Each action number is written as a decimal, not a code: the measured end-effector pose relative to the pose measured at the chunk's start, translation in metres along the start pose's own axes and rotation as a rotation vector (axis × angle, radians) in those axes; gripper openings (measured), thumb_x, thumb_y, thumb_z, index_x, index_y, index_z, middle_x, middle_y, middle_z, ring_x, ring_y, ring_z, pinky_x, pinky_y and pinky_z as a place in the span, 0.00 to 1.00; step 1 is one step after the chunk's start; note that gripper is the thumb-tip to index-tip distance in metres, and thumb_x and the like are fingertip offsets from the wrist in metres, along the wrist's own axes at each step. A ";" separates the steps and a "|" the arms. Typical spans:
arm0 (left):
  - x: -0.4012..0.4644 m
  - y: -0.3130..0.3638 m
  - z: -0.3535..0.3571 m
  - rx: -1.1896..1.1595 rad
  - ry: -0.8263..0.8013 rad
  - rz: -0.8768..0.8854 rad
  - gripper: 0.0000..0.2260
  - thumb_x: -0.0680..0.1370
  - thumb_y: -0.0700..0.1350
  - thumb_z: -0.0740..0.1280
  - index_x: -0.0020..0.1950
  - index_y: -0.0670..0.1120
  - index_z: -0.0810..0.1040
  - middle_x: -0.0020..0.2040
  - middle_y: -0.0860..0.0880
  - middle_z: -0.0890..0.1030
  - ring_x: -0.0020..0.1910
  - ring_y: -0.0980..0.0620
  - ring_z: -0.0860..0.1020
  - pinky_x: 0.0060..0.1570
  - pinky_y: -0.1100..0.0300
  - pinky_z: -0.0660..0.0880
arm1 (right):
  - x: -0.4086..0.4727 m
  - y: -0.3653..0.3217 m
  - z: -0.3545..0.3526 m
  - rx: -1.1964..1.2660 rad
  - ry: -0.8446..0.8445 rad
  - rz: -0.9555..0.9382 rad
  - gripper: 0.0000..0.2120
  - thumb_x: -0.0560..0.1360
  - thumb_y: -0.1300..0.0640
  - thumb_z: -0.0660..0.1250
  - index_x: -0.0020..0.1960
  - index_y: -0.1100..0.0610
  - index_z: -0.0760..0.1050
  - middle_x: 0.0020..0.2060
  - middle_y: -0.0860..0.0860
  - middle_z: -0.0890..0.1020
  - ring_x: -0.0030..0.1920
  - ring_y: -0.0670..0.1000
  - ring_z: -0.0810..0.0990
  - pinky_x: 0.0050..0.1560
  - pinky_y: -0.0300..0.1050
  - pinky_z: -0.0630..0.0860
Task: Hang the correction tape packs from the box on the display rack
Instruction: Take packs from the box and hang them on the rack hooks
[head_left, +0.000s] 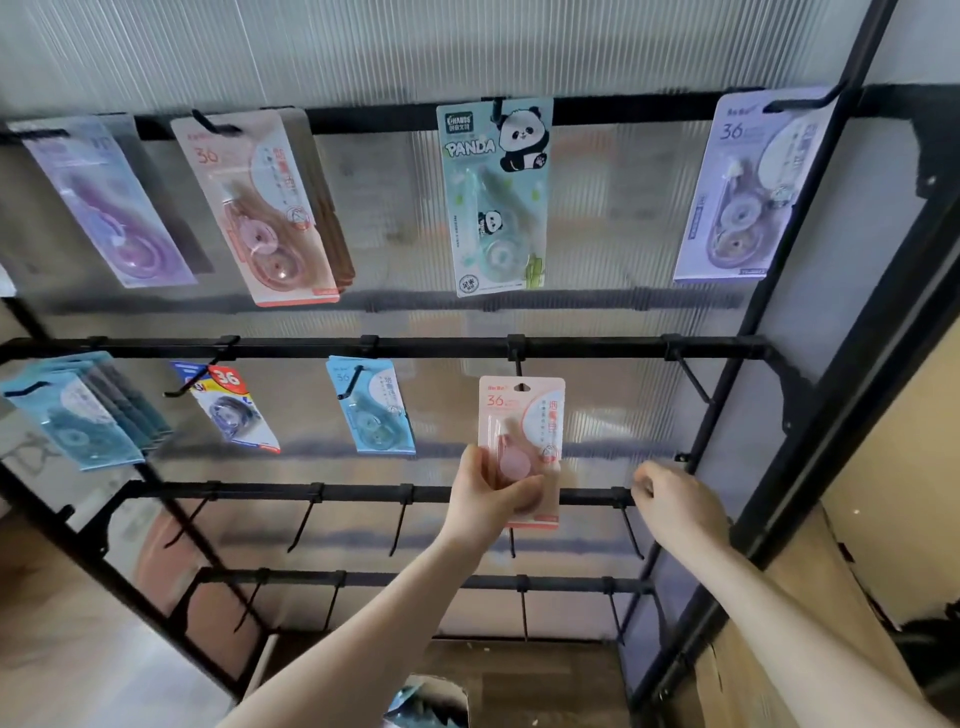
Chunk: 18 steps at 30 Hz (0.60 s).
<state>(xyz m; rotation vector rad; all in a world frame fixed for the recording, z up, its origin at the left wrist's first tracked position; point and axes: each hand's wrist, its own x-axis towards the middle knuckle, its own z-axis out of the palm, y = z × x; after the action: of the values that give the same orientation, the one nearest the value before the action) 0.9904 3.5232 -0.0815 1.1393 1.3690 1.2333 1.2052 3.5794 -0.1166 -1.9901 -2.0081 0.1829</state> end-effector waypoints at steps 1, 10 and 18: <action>0.000 -0.001 0.001 -0.008 -0.004 -0.003 0.18 0.73 0.39 0.73 0.57 0.45 0.68 0.52 0.51 0.78 0.48 0.55 0.80 0.37 0.68 0.77 | 0.001 -0.001 0.001 -0.003 0.003 0.001 0.07 0.79 0.52 0.61 0.55 0.51 0.74 0.47 0.47 0.80 0.40 0.45 0.76 0.29 0.32 0.65; 0.006 -0.009 0.002 -0.001 0.010 0.013 0.18 0.72 0.38 0.74 0.54 0.49 0.68 0.53 0.51 0.78 0.51 0.54 0.80 0.39 0.68 0.78 | 0.008 0.000 0.005 -0.026 -0.020 -0.015 0.08 0.80 0.53 0.60 0.56 0.52 0.74 0.48 0.47 0.80 0.38 0.44 0.75 0.28 0.31 0.61; 0.001 -0.018 0.009 -0.035 0.083 0.028 0.16 0.72 0.39 0.74 0.52 0.46 0.69 0.51 0.50 0.79 0.48 0.55 0.81 0.38 0.66 0.78 | 0.010 0.005 0.008 -0.030 -0.042 0.013 0.09 0.80 0.54 0.59 0.57 0.52 0.74 0.51 0.48 0.80 0.40 0.46 0.74 0.29 0.33 0.62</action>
<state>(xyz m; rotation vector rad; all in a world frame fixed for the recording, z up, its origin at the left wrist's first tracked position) 0.9979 3.5241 -0.1002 1.0966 1.3915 1.3325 1.2076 3.5906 -0.1240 -2.0344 -2.0358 0.2005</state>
